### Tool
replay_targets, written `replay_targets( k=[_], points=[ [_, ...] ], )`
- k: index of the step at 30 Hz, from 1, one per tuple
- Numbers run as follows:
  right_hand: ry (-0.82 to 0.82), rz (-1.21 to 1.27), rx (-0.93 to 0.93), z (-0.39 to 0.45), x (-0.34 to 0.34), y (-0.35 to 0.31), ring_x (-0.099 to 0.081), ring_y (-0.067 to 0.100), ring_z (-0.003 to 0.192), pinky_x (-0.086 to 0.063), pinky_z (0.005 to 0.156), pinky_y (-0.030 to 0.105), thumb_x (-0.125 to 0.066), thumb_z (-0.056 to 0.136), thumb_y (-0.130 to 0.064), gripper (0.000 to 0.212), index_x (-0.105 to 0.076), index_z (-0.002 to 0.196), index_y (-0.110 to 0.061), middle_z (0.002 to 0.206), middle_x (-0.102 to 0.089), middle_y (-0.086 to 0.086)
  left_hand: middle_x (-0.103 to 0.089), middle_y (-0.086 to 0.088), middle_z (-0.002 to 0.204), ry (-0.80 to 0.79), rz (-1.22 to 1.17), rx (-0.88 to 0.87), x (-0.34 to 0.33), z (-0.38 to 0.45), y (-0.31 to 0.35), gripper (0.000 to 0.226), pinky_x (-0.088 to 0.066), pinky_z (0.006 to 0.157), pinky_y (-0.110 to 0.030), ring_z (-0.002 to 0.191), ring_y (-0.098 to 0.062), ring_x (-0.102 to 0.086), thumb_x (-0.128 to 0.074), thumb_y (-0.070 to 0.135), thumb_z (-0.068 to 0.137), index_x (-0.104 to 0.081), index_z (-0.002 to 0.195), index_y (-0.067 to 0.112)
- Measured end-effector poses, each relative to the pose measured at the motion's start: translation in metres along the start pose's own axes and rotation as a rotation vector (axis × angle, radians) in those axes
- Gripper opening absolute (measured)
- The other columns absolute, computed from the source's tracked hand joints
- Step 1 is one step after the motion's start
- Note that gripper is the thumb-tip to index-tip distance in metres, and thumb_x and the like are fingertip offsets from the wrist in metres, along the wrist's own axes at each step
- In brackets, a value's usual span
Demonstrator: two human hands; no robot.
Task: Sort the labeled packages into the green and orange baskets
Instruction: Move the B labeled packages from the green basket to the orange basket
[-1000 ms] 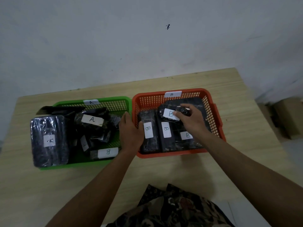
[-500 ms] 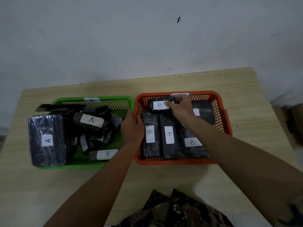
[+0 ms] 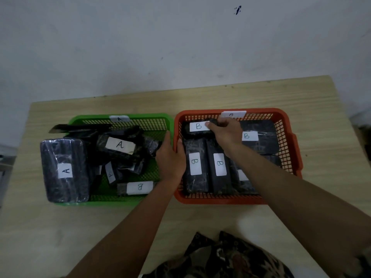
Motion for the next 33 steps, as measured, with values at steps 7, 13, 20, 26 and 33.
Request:
replay_targets(
  k=[7,13,20,26,33],
  points=[
    [-0.024,0.043,0.068,-0.003,0.004,-0.008,-0.063,0.016,0.105,-0.051,0.094,0.028,-0.082,0.078,-0.014,0.037,-0.065,0.111,-0.015,0.112,-0.066,0.003,-0.049,0.024,0.086,-0.006,-0.024,0.002,-0.001,0.0,-0.002,0.029,-0.028,0.066,0.012,0.077,0.036,-0.042,-0.057,0.017,0.096,-0.06,0.124,0.008],
    [-0.015,0.002,0.116,-0.01,0.0,-0.012,-0.057,0.009,0.104,-0.042,0.089,0.021,-0.076,0.084,-0.022,0.034,-0.06,0.114,-0.021,0.108,-0.061,-0.009,-0.044,0.024,0.092,-0.011,-0.039,0.028,-0.001,-0.001,-0.001,0.034,-0.022,0.068,0.015,0.078,0.043,-0.032,-0.058,0.017,0.096,-0.057,0.128,0.004],
    [-0.04,-0.036,0.155,-0.017,0.002,-0.015,-0.055,0.008,0.11,-0.042,0.096,0.021,-0.075,0.085,-0.021,0.039,-0.06,0.121,-0.019,0.121,-0.063,-0.004,-0.063,0.016,0.104,-0.137,-0.025,0.056,0.0,0.006,-0.003,0.029,-0.047,0.086,-0.024,0.089,0.0,-0.057,-0.058,0.026,0.095,-0.06,0.123,0.017],
    [-0.024,-0.126,0.287,-0.035,0.005,-0.032,-0.057,0.009,0.106,-0.043,0.088,0.015,-0.072,0.088,-0.019,0.032,-0.06,0.118,-0.019,0.108,-0.059,-0.01,-0.053,0.034,0.088,-0.135,-0.029,0.002,0.02,0.001,0.001,0.028,-0.036,0.071,0.004,0.079,0.023,-0.051,-0.064,0.031,0.092,-0.062,0.12,0.027],
    [0.031,-0.294,0.174,-0.03,0.005,-0.035,-0.061,0.024,0.109,-0.046,0.089,0.029,-0.059,0.096,-0.032,0.034,-0.063,0.12,-0.009,0.116,-0.066,0.007,-0.069,0.008,0.107,-0.286,0.018,0.017,0.017,-0.003,0.0,0.029,-0.05,0.088,-0.02,0.096,-0.005,-0.061,-0.061,0.03,0.094,-0.066,0.119,0.016]
  ],
)
Point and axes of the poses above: each hand's wrist, its own z-axis towards the middle knuckle, its own x-axis out of the back of the hand, y = z × x, the point moved 10 cm from there along z, towards the middle knuckle
